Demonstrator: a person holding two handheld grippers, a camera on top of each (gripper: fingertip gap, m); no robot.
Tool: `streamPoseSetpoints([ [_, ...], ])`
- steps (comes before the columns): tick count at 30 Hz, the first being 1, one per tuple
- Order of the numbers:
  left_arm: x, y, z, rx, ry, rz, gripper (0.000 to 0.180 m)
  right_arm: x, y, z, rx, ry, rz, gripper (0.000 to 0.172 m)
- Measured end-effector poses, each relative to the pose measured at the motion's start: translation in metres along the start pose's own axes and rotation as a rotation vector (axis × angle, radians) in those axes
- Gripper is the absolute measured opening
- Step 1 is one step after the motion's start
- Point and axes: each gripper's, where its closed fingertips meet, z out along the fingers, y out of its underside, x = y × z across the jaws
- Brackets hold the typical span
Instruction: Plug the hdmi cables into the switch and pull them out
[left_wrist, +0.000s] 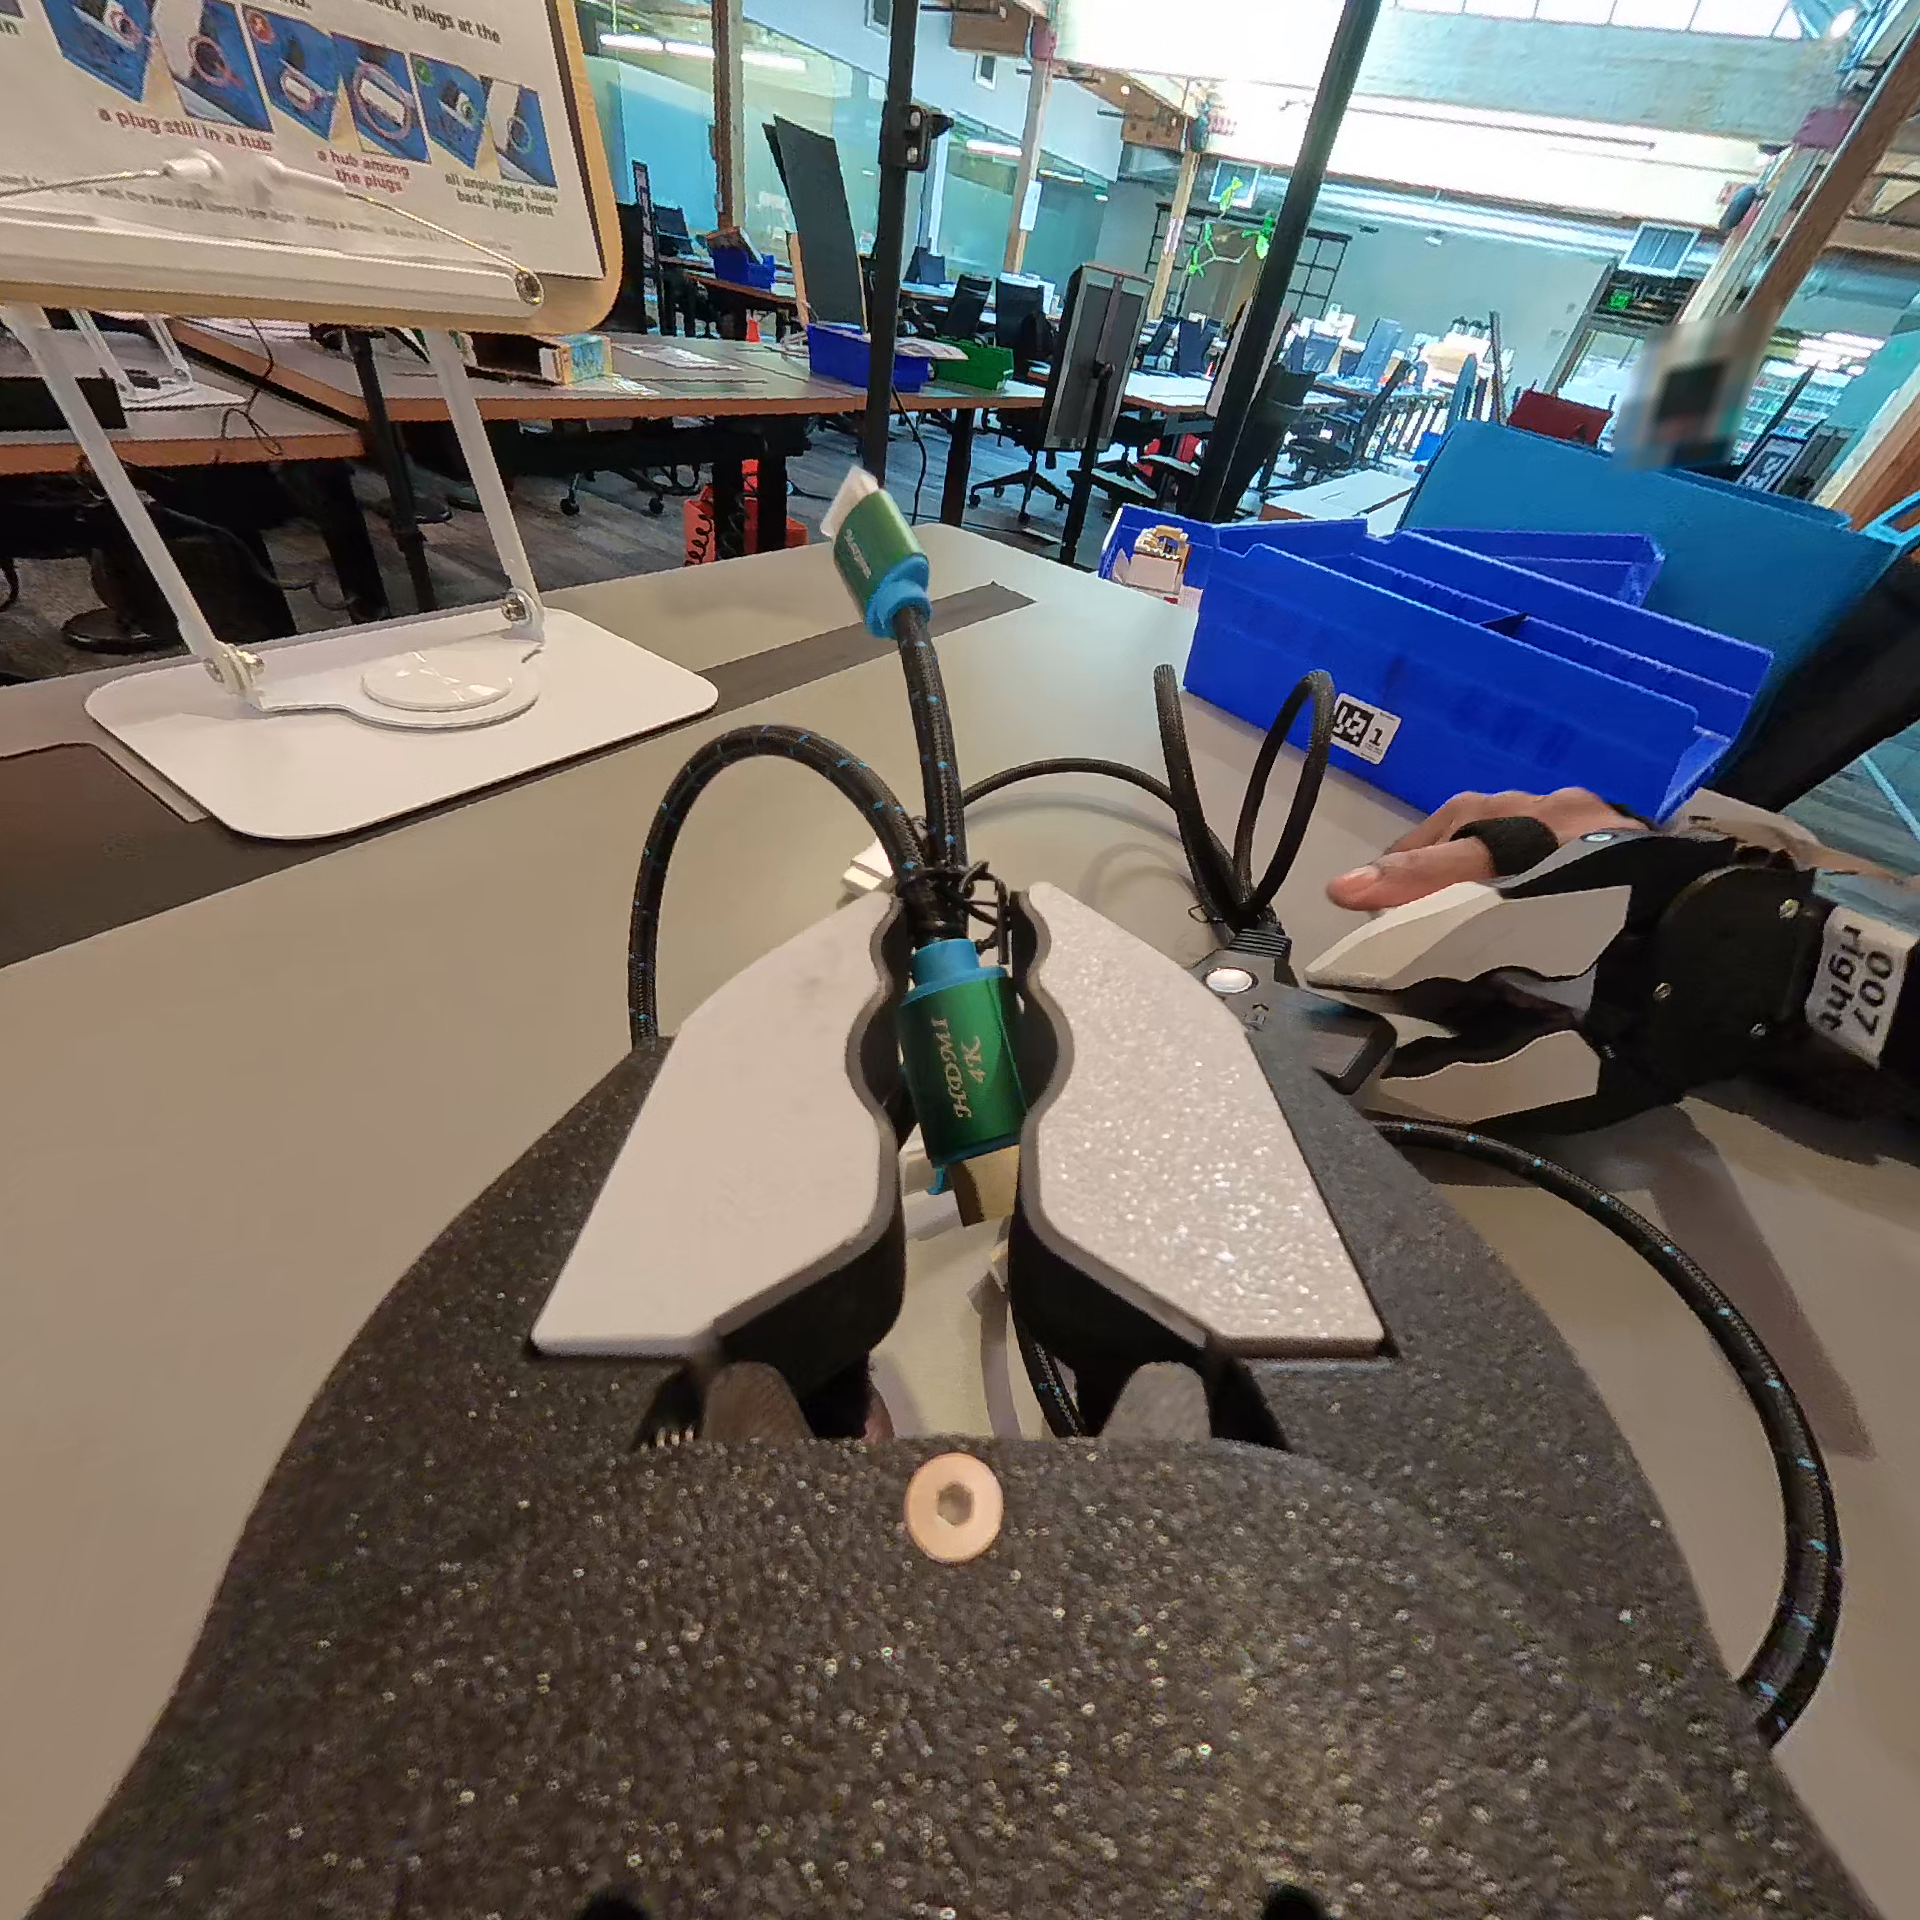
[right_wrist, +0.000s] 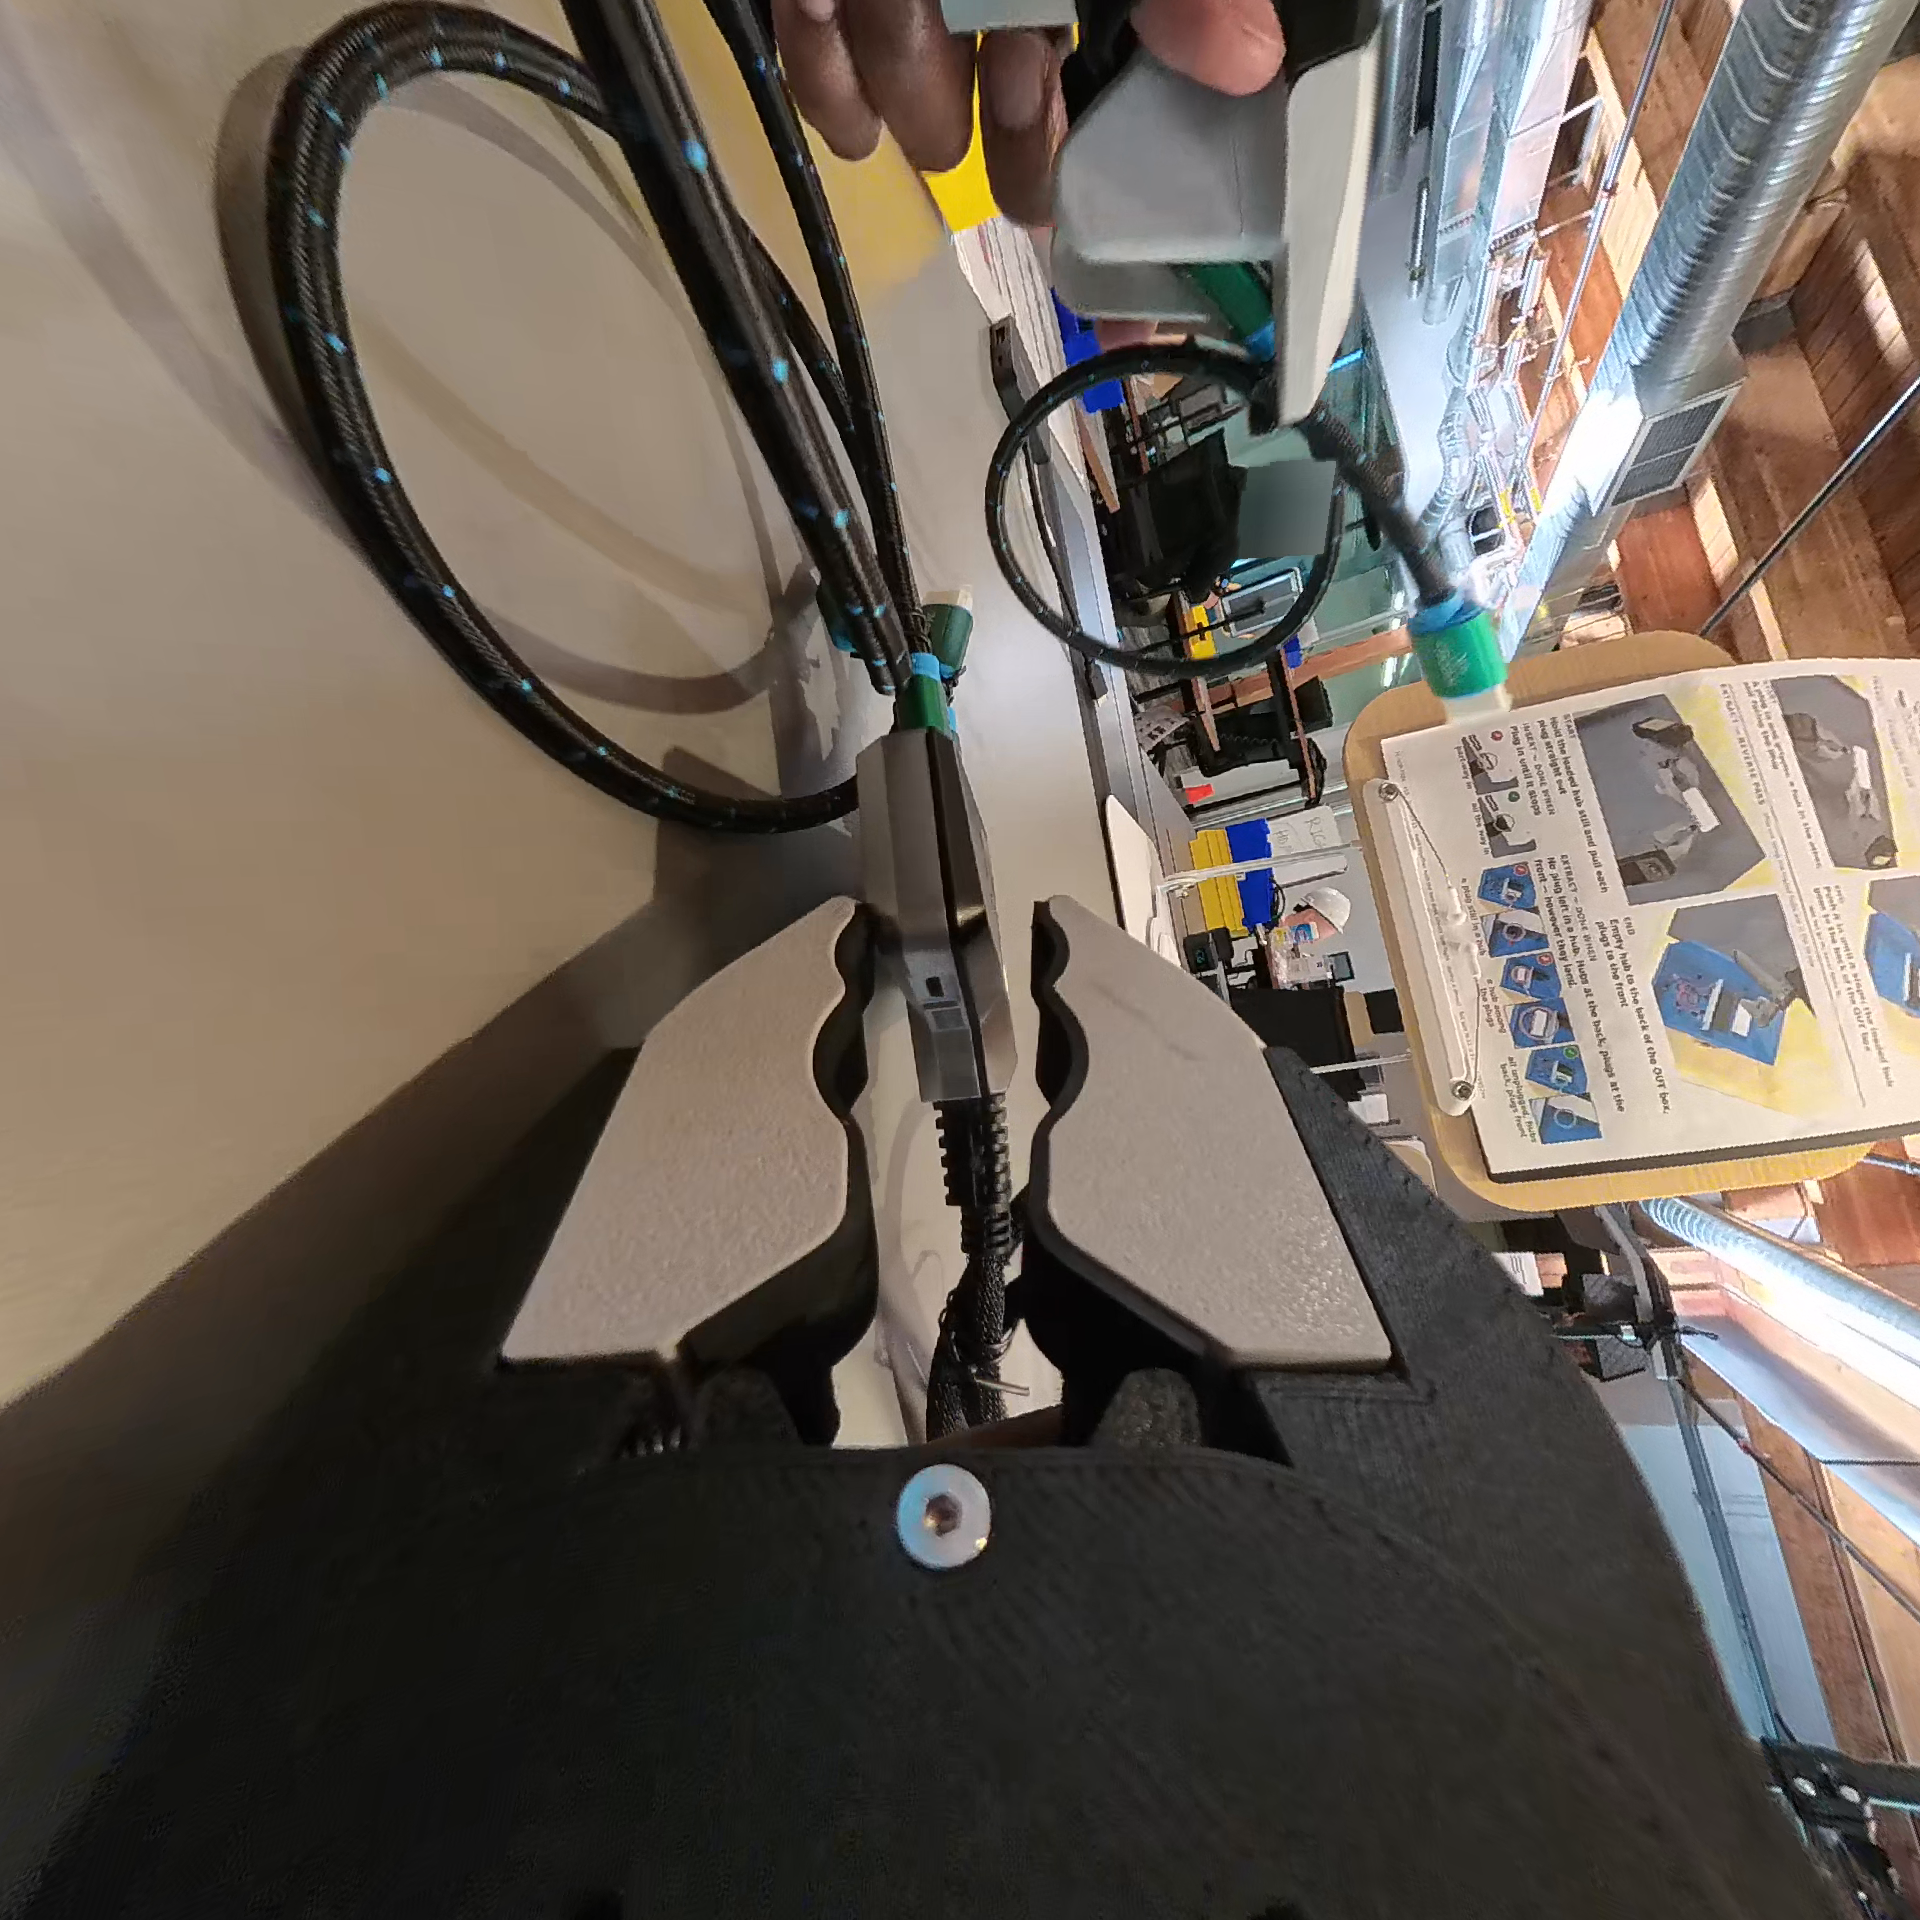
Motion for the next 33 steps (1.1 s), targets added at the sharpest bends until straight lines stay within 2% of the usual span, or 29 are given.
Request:
streamPoseSetpoints([
  [11, 0.001, 0.007, 0.004, -0.047, -0.027, 0.015, 0.018, 0.000, -0.012, -0.010, 0.034, -0.037, 0.000, 0.030],
  [19, -0.001, 0.009, 0.004, -0.054, -0.029, -0.005, 0.018, 0.000, -0.015, -0.021, 0.055, -0.098, 0.066, 0.030],
  [27, 0.003, 0.006, 0.002, -0.057, -0.025, -0.056, 0.018, 0.012, -0.016, -0.031, 0.016, -0.026, 0.081, 0.029],
  [33, 0.011, 0.006, 0.003, -0.073, -0.022, -0.091, 0.018, 0.034, -0.027, -0.019, -0.004, 0.054, 0.000, 0.027],
])
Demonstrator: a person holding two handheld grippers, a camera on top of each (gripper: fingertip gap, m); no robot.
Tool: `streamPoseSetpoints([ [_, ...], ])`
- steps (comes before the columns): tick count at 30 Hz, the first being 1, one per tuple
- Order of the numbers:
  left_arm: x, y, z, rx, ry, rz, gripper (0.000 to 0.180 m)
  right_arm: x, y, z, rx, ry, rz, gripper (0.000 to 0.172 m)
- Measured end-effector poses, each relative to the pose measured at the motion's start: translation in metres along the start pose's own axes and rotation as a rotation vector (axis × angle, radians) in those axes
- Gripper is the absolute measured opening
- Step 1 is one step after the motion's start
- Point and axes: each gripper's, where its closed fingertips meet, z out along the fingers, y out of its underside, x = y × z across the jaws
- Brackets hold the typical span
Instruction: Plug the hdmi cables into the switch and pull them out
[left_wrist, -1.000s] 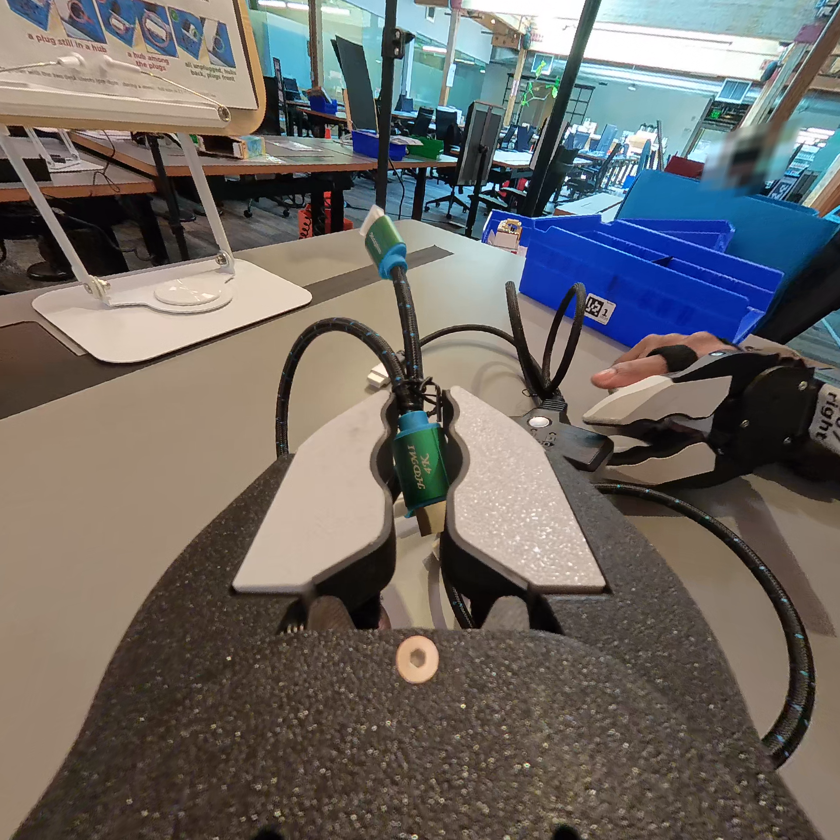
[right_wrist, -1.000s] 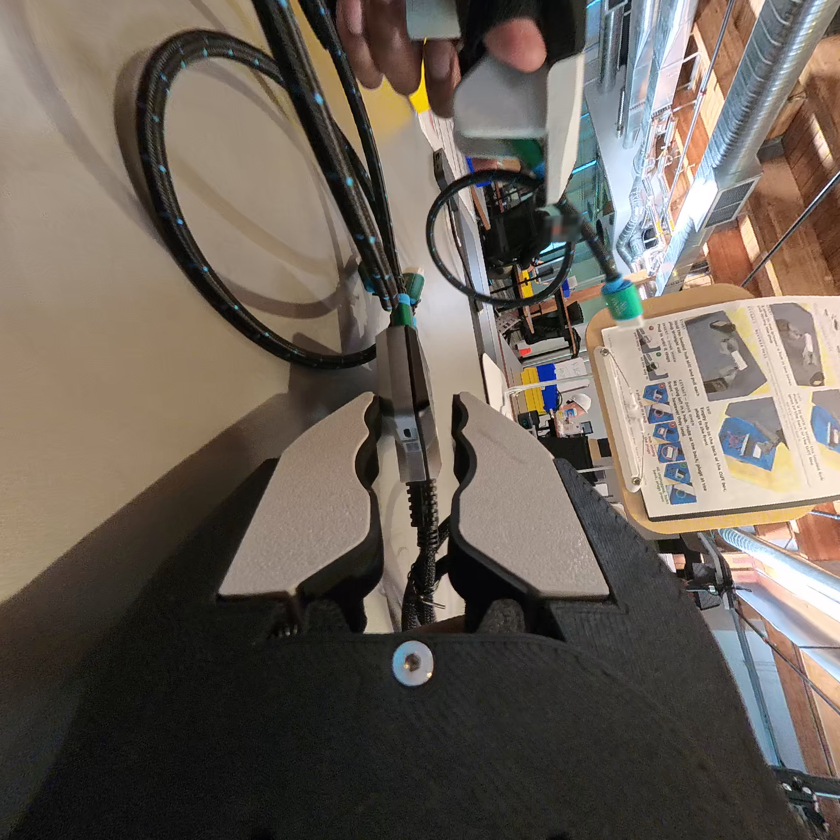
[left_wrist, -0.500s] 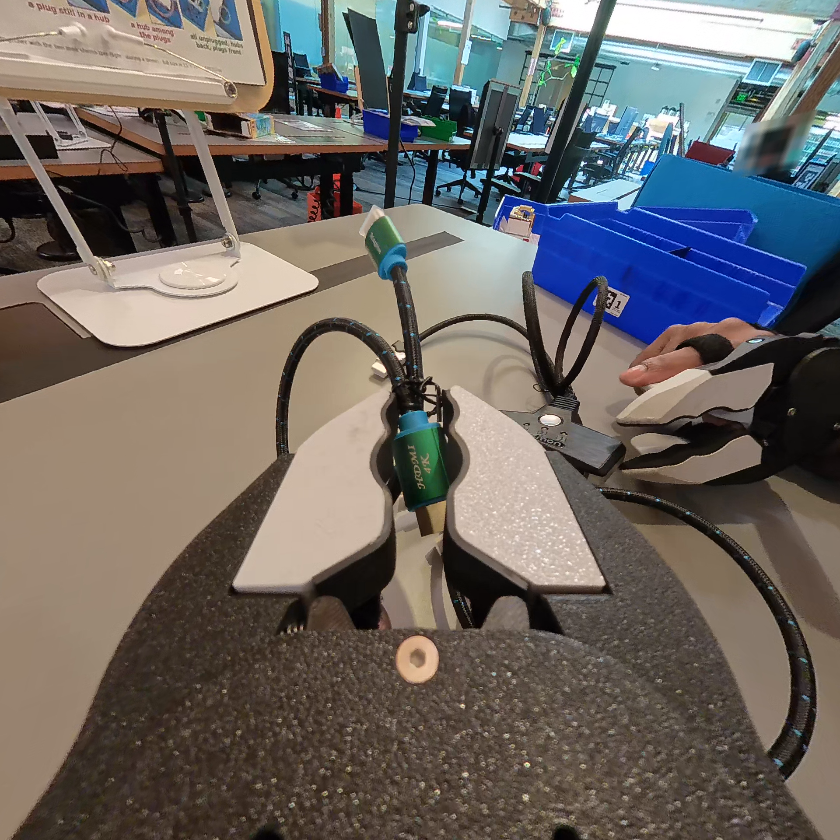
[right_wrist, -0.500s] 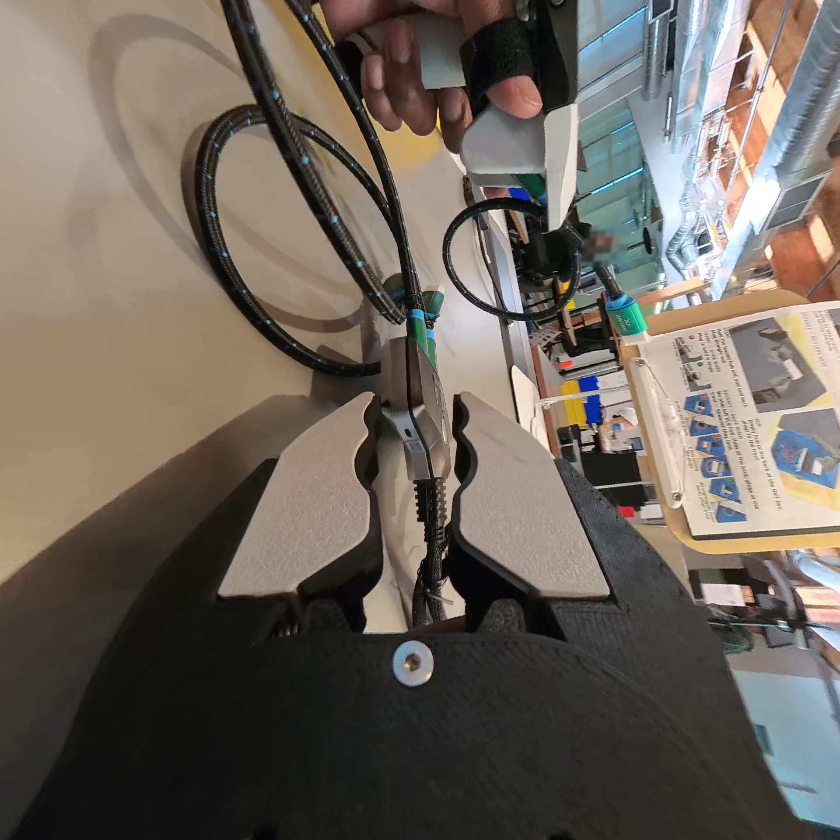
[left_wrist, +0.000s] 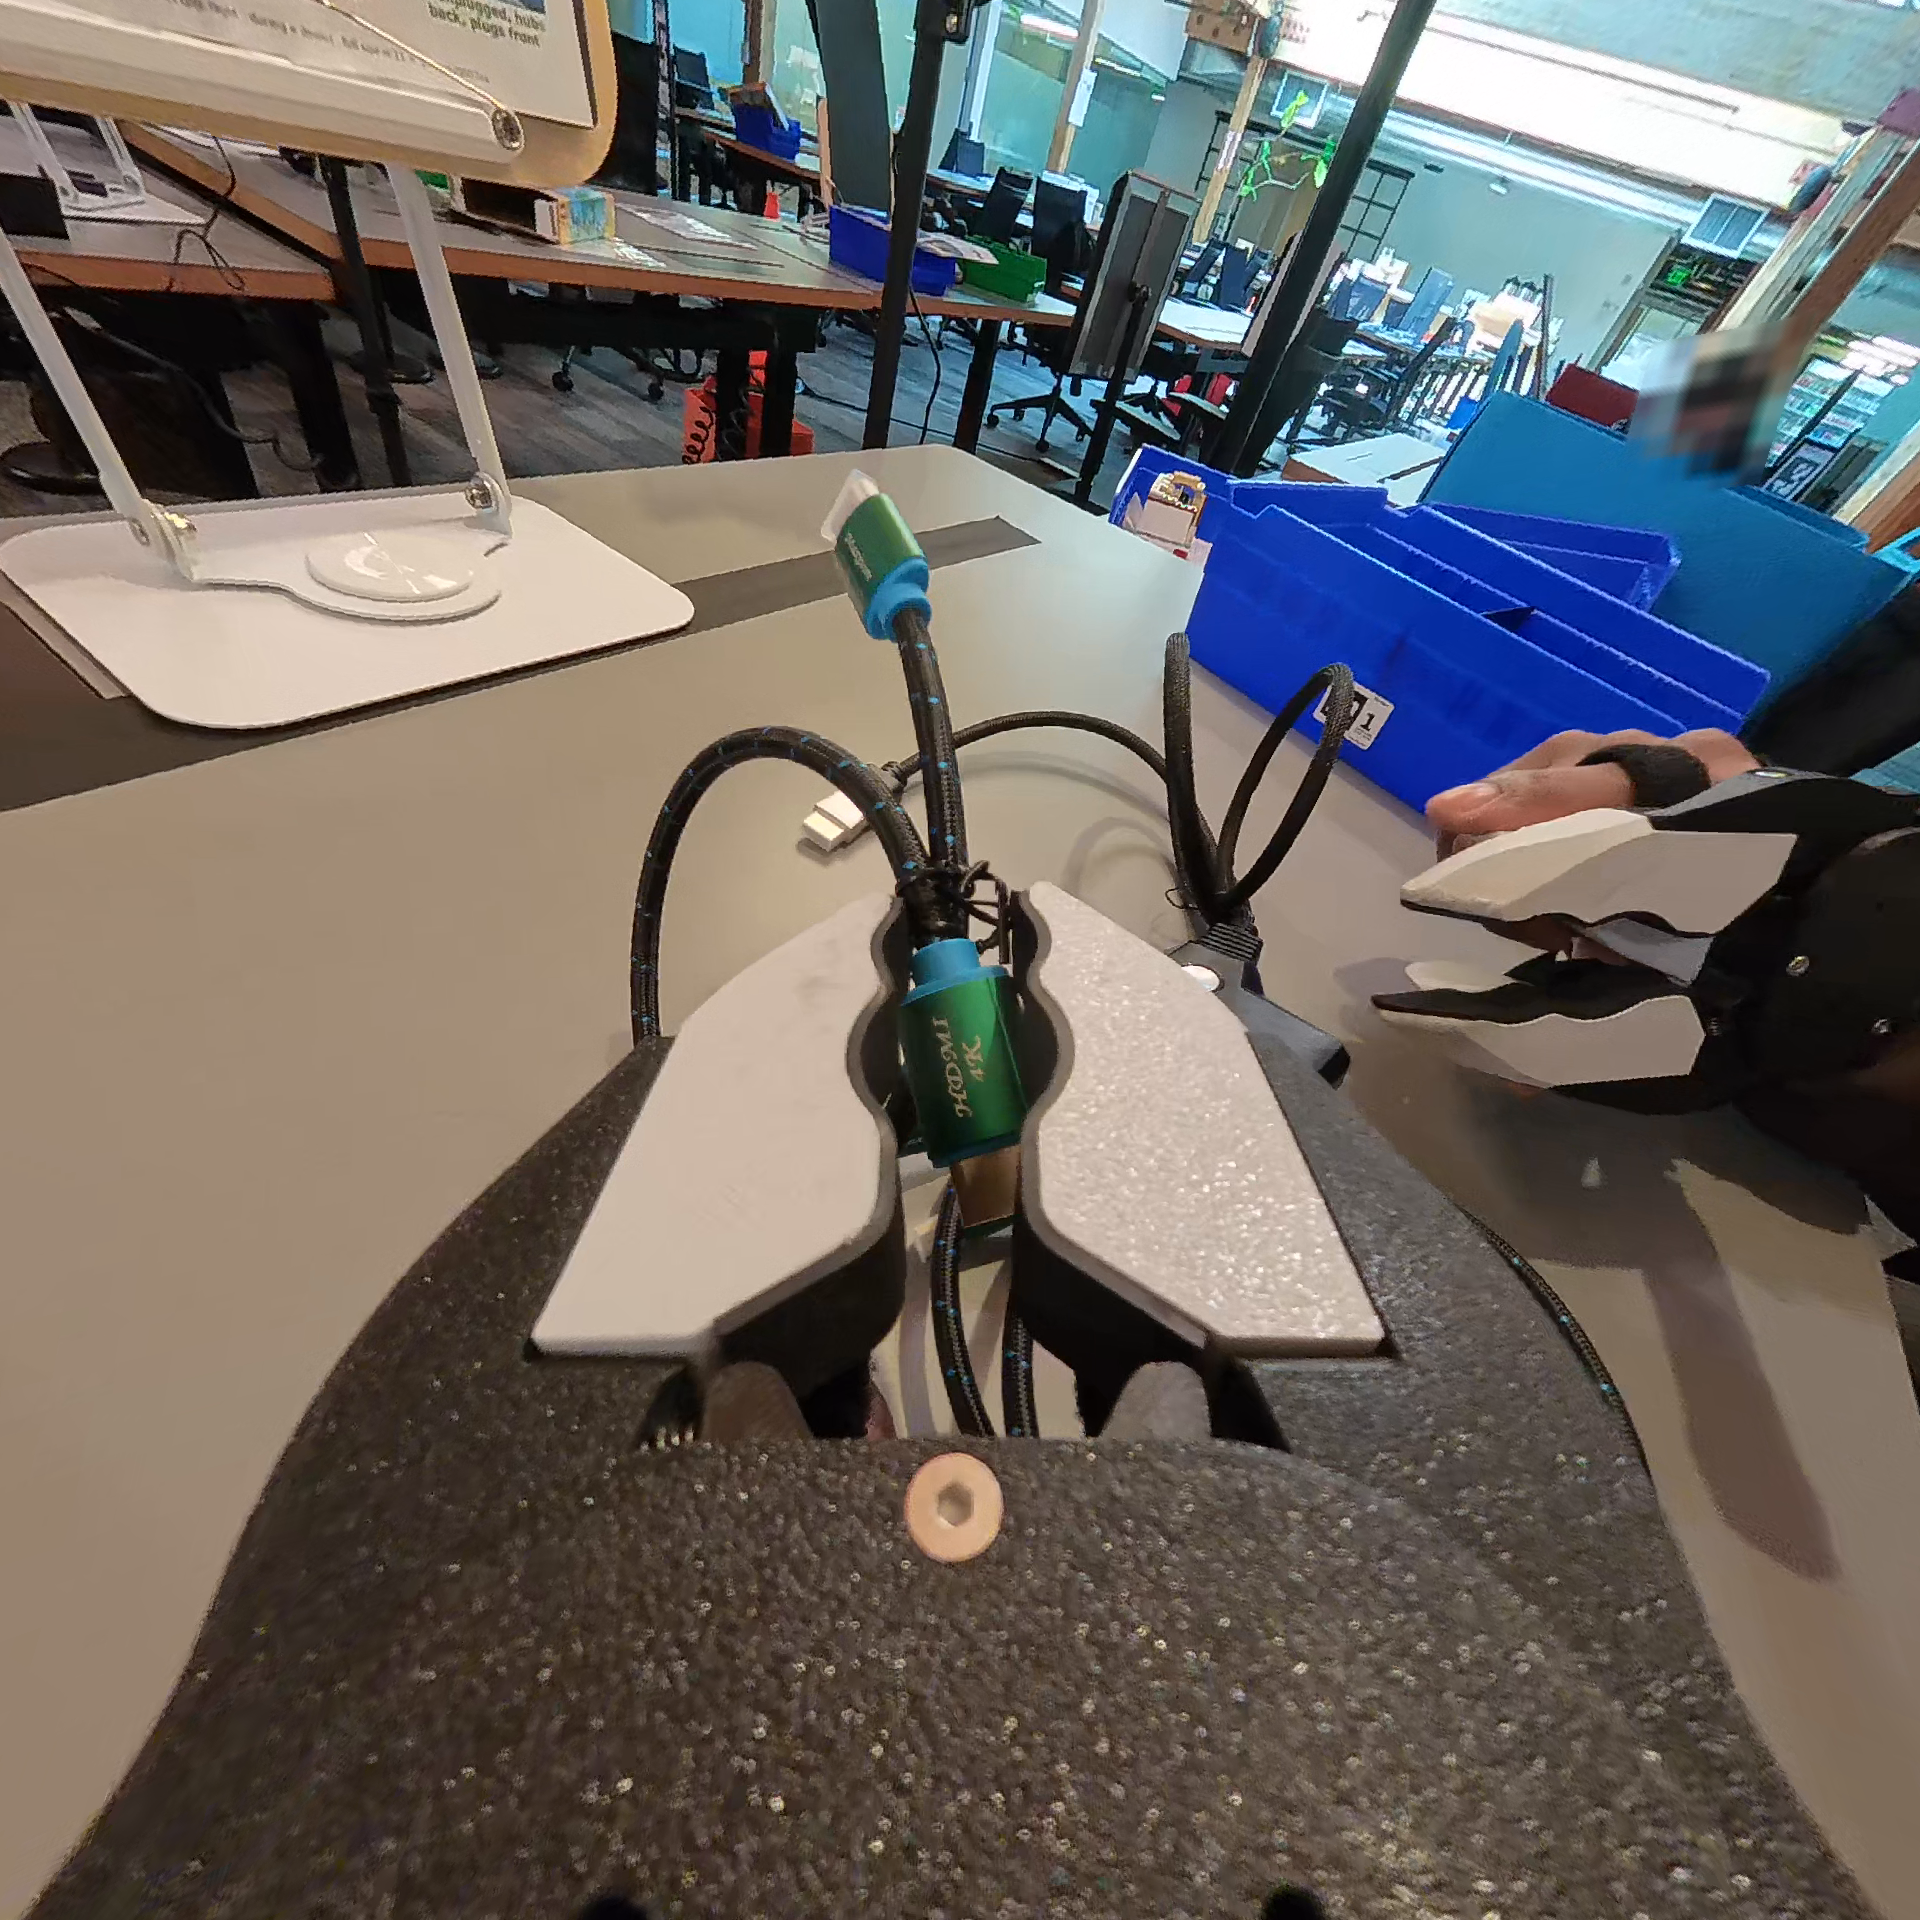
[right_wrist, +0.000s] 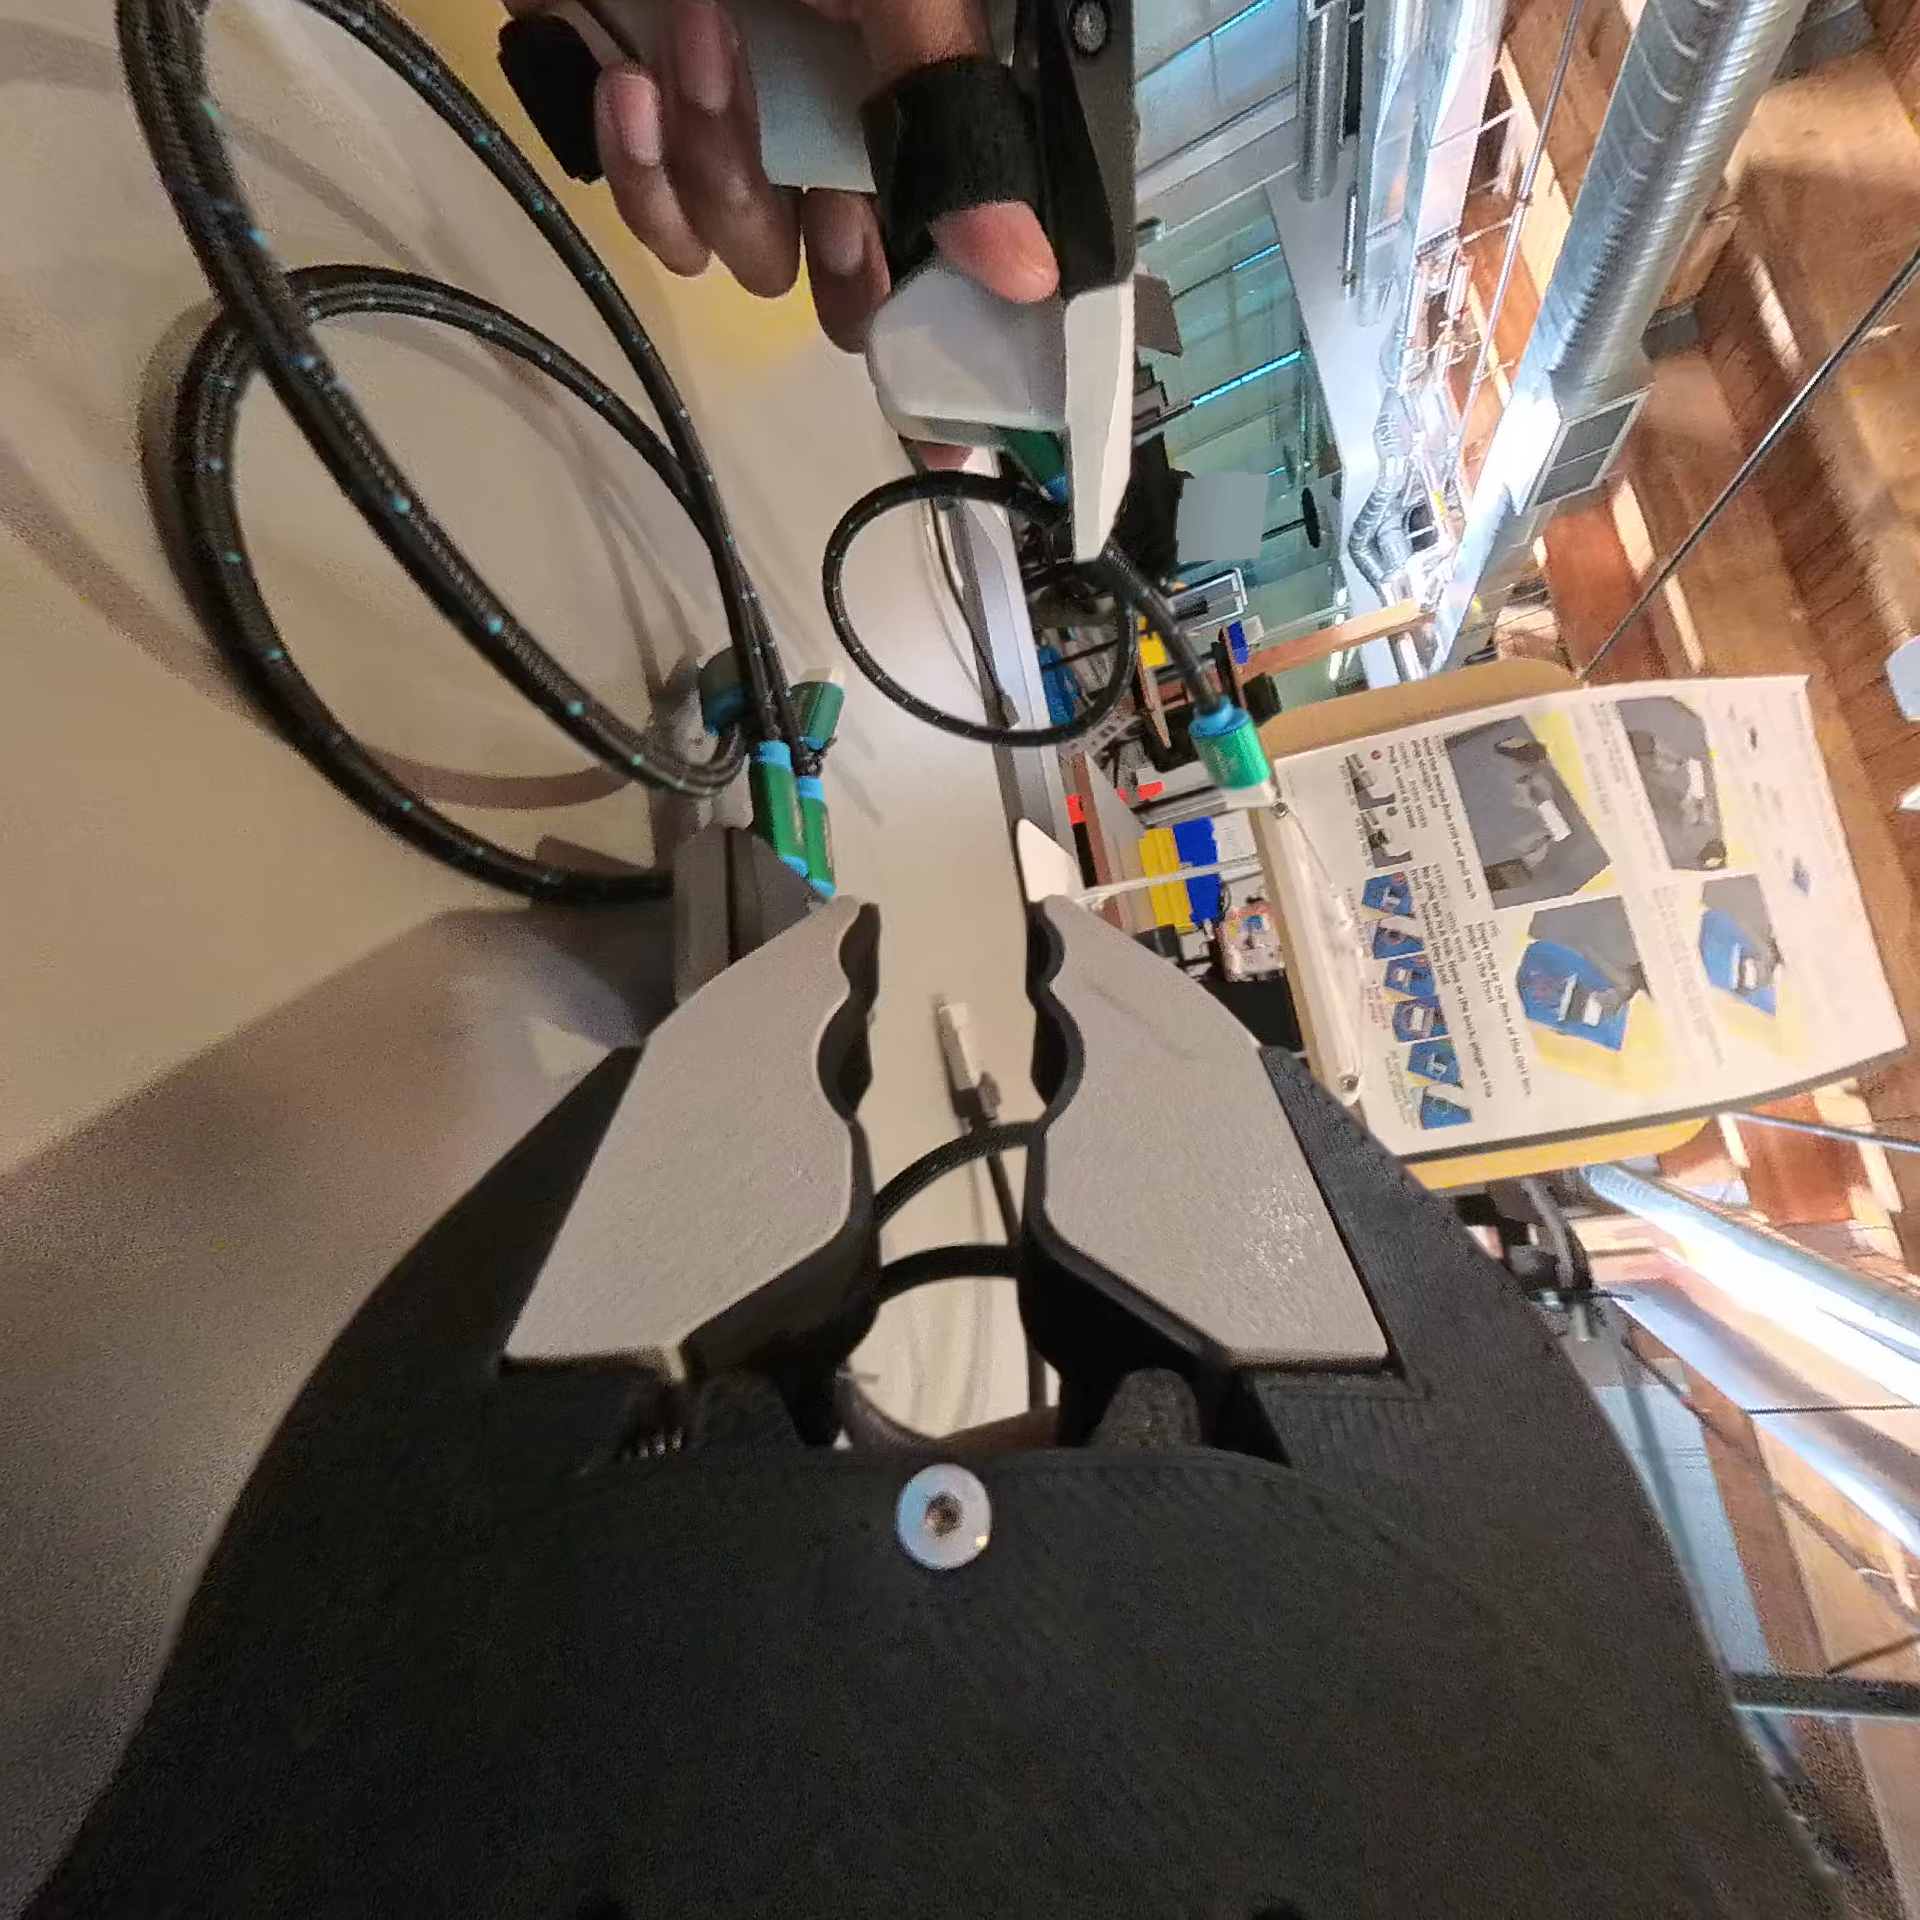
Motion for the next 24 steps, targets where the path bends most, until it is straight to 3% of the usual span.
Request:
streamPoseSetpoints([
  [10, 0.013, 0.009, 0.003, -0.069, -0.011, 0.063, 0.019, 0.016, -0.030, 0.039, -0.012, 0.050, -0.161, 0.028],
  [15, 0.016, 0.021, 0.007, -0.152, -0.041, 0.252, 0.018, 0.029, -0.031, 0.069, -0.068, 0.086, -0.314, 0.033],
  [21, 0.027, 0.033, 0.010, -0.213, -0.013, 0.426, 0.018, 0.019, -0.021, 0.094, -0.110, 0.063, -0.376, 0.036],
  [24, 0.033, 0.036, 0.010, -0.229, 0.014, 0.463, 0.019, 0.018, -0.014, 0.096, -0.138, 0.074, -0.371, 0.027],
])
